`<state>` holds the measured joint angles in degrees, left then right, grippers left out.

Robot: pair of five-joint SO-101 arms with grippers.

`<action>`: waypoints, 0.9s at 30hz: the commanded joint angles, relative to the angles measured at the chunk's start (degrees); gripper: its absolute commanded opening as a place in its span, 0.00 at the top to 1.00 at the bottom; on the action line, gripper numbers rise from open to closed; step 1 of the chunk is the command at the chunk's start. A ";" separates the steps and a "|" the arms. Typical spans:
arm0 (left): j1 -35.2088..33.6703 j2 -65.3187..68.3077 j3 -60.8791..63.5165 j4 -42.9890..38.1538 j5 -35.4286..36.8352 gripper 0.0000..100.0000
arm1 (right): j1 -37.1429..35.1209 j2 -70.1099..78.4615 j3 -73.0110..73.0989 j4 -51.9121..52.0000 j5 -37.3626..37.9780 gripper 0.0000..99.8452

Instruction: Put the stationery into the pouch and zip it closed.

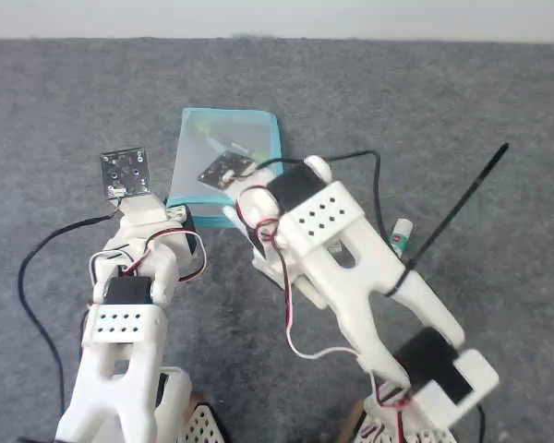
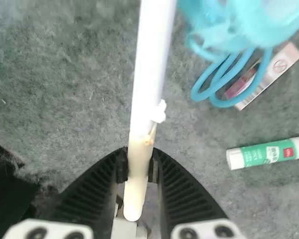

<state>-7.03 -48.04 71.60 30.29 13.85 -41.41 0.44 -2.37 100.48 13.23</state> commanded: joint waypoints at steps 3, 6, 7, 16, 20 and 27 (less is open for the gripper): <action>0.97 0.00 -0.66 -1.67 0.09 0.99 | -0.13 8.22 -13.71 2.24 0.62 0.99; 3.96 -0.35 0.92 -1.85 -1.23 0.99 | -0.04 15.08 -21.36 2.33 -0.53 0.99; 4.84 -0.35 1.10 -1.85 -1.67 0.99 | -0.04 17.10 -23.91 2.42 -0.97 0.99; 6.24 -0.44 1.54 -1.85 -4.13 0.99 | 5.58 27.12 -42.99 1.98 -7.21 0.99; 6.24 -0.44 1.54 -1.85 -4.22 0.99 | 6.20 28.53 -48.44 2.07 -7.47 0.99; 6.24 -0.44 1.63 -1.85 -4.22 0.99 | 6.20 28.18 -49.14 2.24 -7.47 0.77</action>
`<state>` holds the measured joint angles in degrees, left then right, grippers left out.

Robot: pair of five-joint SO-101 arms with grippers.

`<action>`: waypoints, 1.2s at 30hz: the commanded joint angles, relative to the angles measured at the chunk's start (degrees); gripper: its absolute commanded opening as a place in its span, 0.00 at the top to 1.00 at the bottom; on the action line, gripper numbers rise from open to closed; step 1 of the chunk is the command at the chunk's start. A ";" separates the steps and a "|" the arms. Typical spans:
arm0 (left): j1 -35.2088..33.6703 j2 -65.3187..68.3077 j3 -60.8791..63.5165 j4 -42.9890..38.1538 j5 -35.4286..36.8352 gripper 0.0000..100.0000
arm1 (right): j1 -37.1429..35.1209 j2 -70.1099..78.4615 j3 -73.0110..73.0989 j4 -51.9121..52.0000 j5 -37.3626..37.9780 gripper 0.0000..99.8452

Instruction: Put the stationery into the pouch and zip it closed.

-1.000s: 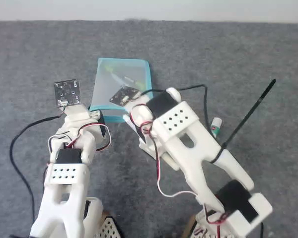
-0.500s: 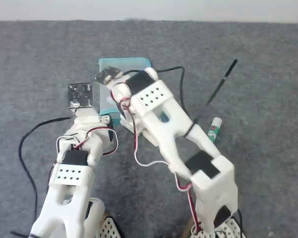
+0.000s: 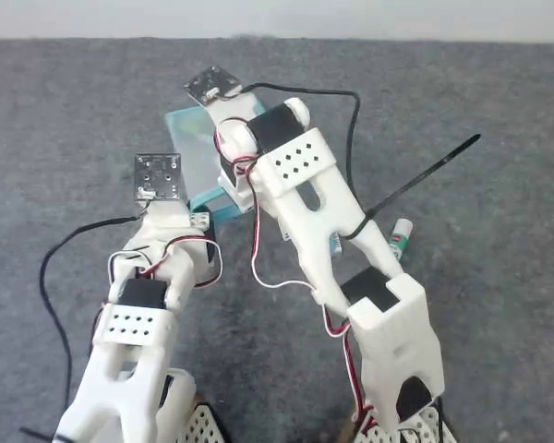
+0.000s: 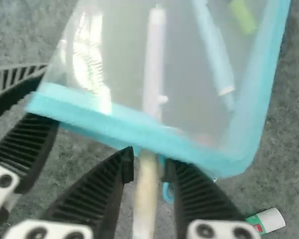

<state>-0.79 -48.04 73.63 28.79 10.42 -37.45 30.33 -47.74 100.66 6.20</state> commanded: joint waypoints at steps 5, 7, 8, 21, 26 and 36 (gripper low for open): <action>-0.09 -0.44 -0.40 -0.35 -0.79 0.99 | 2.51 -7.16 -3.87 2.24 -0.79 0.78; -0.26 -0.44 -0.40 -0.35 -0.88 0.99 | 3.65 -10.86 -2.99 2.33 -0.79 0.79; -0.44 -0.44 -0.40 -0.35 -0.88 0.99 | 4.35 -13.05 -1.85 2.33 -0.79 0.80; -0.44 -0.44 -0.48 -0.44 -0.88 0.99 | 24.31 -40.48 48.00 -4.62 -0.53 0.80; -0.44 -0.44 -0.40 -0.44 -0.88 0.99 | 30.99 -41.45 68.40 -18.51 -1.05 0.80; -0.53 -0.18 -0.40 -0.44 -0.88 0.99 | 32.31 -30.20 75.16 -31.34 -7.03 0.80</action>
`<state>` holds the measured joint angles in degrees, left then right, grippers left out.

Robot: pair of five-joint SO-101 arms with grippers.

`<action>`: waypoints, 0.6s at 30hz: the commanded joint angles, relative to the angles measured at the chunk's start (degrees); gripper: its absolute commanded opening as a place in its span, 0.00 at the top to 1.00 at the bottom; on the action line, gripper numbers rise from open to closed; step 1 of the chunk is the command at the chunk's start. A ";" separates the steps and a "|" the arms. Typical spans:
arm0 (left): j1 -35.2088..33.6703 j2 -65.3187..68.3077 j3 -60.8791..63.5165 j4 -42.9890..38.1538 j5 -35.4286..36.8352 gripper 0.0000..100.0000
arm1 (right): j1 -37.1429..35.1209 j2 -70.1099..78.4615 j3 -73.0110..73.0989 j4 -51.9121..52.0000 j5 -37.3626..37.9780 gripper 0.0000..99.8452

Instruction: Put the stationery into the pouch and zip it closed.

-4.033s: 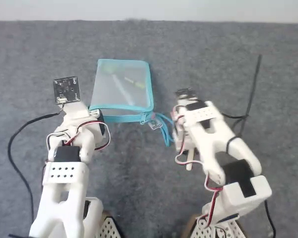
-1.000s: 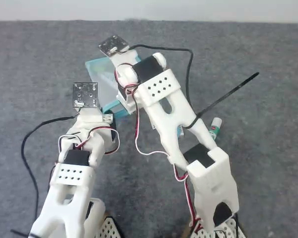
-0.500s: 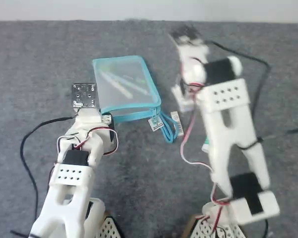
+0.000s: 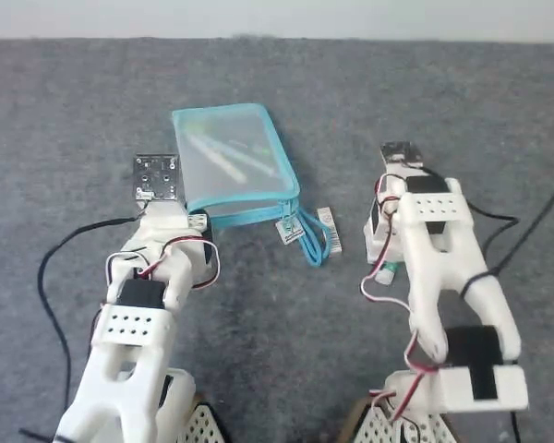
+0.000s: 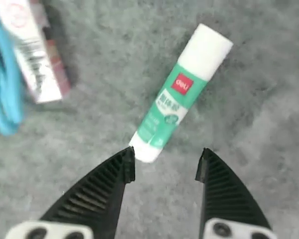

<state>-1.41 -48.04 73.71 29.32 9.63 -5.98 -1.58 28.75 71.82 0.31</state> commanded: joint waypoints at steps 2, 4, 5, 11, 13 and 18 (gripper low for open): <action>0.09 -0.26 -0.48 -0.97 -0.09 0.99 | 0.84 4.70 -2.99 -3.38 -2.37 0.80; 0.18 -0.26 -0.48 -0.97 -0.09 0.99 | 0.40 7.60 -5.19 -3.03 -3.08 0.80; 0.18 -0.26 -0.48 -0.97 -0.09 0.99 | 0.40 8.92 -5.98 -2.95 -3.34 0.80; 0.18 -0.35 -0.48 -0.97 -0.09 0.99 | 0.75 14.81 -7.74 -3.03 -3.25 0.80; 0.18 -0.35 -0.48 -0.97 -0.09 0.99 | 0.84 15.52 -7.74 -3.03 -3.25 0.82; 0.18 -0.18 -0.48 -0.97 -0.09 0.99 | 0.48 15.52 -7.82 -3.82 -2.64 0.96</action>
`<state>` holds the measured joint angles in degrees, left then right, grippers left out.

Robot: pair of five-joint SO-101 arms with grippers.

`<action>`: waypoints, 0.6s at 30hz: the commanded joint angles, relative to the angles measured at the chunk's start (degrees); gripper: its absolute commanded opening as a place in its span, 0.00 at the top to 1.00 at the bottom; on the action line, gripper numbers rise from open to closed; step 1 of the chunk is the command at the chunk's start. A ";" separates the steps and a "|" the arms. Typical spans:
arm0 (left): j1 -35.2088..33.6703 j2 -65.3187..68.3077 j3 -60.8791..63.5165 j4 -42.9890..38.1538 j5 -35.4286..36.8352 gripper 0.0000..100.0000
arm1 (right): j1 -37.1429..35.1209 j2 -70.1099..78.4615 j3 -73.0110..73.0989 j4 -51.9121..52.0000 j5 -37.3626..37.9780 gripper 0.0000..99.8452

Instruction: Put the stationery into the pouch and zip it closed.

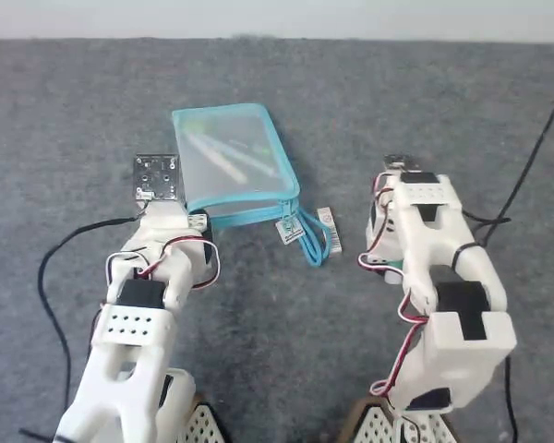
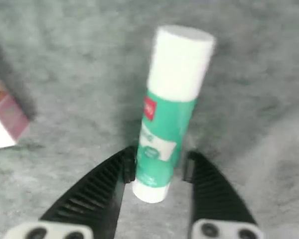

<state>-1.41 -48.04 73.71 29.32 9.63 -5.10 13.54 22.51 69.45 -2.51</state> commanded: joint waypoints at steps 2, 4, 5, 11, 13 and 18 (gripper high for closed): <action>0.18 -0.18 -0.48 -0.97 -0.09 0.99 | -0.57 0.40 -1.49 -1.27 2.46 0.97; 0.18 -0.18 -0.48 -0.97 -0.09 0.99 | 0.04 -0.57 -1.93 0.31 4.04 0.97; 0.18 -0.09 -0.48 -0.97 -0.09 0.99 | 0.22 -2.15 -2.55 1.71 4.66 0.98; 0.18 0.00 -0.48 -0.97 -0.09 0.99 | -2.68 -22.90 -6.68 12.44 8.70 0.99; 0.35 0.00 -0.48 -0.97 -0.09 0.99 | -6.29 -30.73 -7.38 15.43 10.81 0.99; 0.44 0.00 -0.48 -1.05 -0.09 0.99 | -20.09 -39.78 -10.20 23.78 14.51 0.99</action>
<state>-1.41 -48.04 73.71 29.32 9.63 -17.58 -20.13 16.70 88.88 9.54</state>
